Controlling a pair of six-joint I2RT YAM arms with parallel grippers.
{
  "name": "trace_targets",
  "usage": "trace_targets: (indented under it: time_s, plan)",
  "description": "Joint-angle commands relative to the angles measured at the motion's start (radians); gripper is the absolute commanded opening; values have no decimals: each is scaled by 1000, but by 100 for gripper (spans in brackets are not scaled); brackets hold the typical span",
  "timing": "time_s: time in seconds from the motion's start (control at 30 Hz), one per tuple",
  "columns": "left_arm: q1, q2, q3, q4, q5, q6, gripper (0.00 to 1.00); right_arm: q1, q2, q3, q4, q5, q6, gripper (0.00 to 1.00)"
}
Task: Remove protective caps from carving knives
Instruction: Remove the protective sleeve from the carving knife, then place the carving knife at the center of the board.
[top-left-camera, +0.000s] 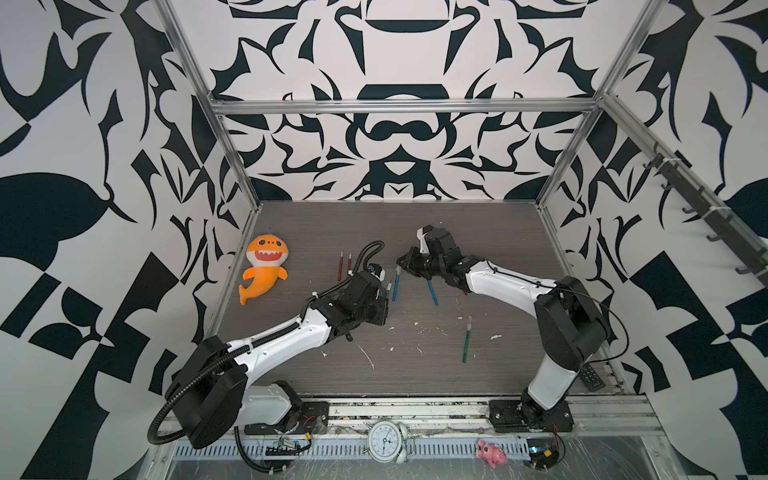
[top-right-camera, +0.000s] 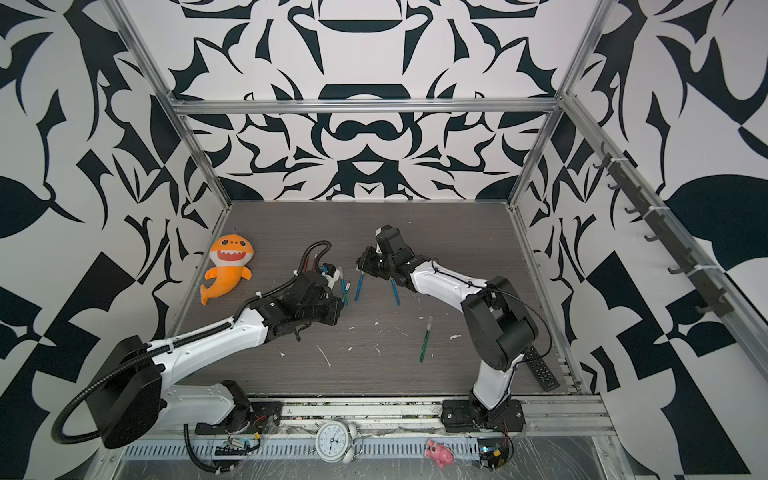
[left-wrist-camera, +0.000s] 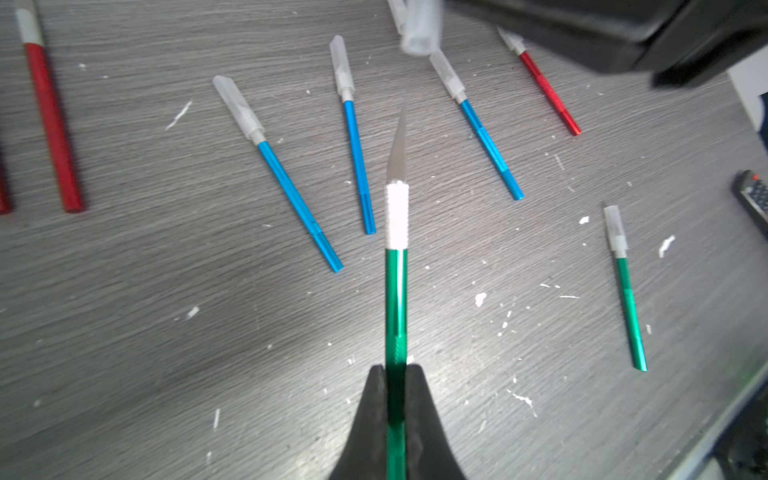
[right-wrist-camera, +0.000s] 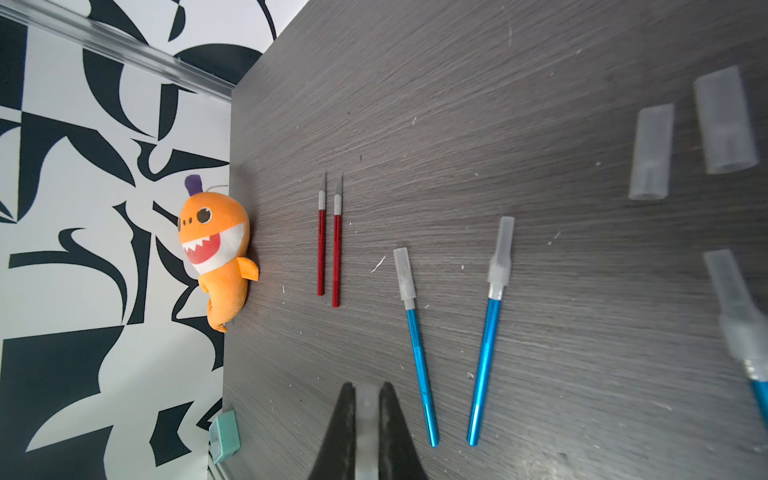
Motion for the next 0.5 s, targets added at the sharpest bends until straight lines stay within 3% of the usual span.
trace_targets:
  time_s: [0.0, 0.23, 0.47]
  plan:
    - [-2, -17, 34, -51, -57, 18, 0, -15, -94, 19, -23, 29, -87, 0]
    - [0, -17, 35, -8, -56, 75, 0, -14, -232, -114, 11, -39, -179, 0]
    - [51, 30, 94, -81, -164, 40, 0, -17, -408, -209, -89, 26, -246, 0]
